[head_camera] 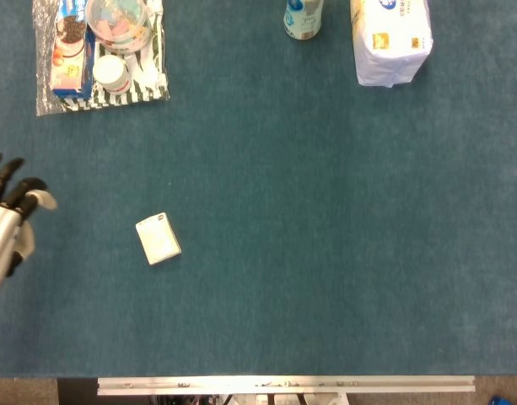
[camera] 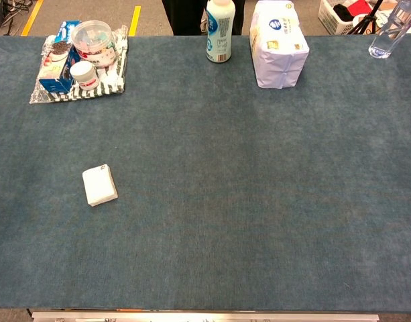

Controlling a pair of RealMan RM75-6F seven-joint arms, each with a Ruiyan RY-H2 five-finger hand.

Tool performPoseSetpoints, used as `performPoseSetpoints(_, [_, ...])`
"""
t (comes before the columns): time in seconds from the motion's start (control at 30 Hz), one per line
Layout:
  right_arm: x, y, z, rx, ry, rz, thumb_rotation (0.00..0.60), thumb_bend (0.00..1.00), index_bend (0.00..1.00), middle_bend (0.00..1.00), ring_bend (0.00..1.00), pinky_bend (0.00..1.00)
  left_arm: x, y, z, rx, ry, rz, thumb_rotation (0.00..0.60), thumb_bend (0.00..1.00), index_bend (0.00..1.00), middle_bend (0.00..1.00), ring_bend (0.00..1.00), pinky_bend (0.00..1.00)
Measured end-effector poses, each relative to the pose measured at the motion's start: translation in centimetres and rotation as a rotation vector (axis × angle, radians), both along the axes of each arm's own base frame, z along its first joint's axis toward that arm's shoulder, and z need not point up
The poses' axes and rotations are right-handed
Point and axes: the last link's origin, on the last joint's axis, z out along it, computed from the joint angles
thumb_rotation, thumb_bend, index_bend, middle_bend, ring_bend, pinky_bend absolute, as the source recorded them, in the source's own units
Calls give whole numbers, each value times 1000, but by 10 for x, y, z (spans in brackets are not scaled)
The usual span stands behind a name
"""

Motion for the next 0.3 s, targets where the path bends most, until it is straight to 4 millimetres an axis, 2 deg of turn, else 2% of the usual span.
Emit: performPoseSetpoints(0.3, [-2, -2, -1, 5, 0, -9, 600, 61, 591, 530, 335, 206, -14, 5, 8, 34, 1, 40, 600, 932, 421, 337, 130, 88])
